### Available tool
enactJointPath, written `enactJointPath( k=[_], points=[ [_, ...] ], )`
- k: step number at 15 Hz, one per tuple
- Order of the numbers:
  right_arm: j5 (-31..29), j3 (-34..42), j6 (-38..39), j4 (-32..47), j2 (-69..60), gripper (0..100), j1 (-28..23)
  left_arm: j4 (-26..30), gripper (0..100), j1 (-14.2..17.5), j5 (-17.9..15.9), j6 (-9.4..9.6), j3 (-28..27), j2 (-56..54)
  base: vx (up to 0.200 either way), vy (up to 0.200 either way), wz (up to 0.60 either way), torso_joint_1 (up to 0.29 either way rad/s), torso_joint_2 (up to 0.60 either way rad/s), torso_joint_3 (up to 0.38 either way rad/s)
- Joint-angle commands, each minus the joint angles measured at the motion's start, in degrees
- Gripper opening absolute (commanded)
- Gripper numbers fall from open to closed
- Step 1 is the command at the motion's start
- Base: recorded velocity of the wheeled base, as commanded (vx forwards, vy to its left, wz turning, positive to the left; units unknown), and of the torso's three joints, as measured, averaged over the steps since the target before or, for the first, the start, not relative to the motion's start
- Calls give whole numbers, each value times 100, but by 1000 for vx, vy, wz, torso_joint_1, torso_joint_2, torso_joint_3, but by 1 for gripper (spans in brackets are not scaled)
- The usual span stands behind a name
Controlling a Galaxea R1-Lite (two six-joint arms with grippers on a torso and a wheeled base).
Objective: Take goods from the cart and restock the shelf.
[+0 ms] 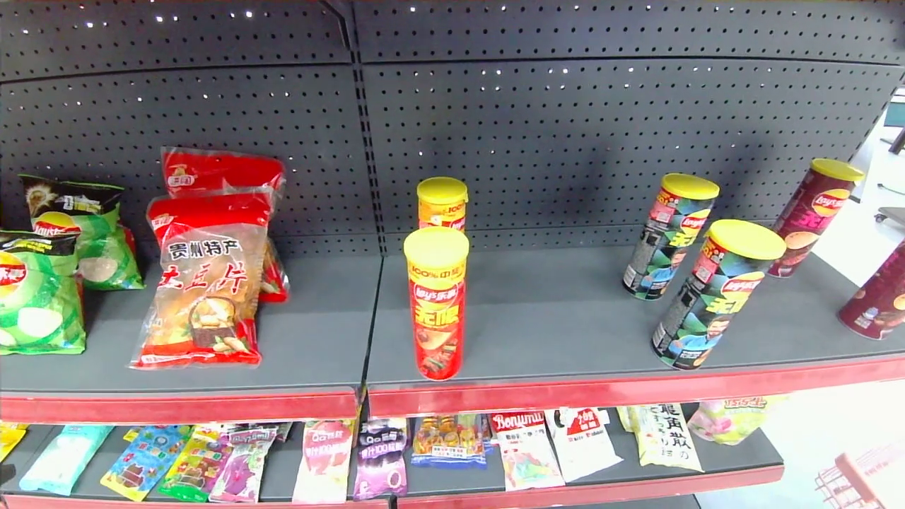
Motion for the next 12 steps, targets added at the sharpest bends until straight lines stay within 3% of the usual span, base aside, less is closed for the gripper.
enactJointPath(
  k=[1,4,8,12],
  points=[
    [-1,-2,0,-1,-68,100,1,1,100,1,4,1,-1,-23,0,0,0,0,0,0],
    [-19,-2,-9,-1,-68,100,-17,1,100,1,4,27,-1,-84,0,0,0,0,0,0],
    [-10,7,9,8,-77,100,-8,10,100,1,12,229,8,-207,0,0,0,0,0,0],
    [-10,-2,9,-1,-77,100,-8,10,100,1,30,221,17,-225,0,-200,0,0,2,6]
  ],
)
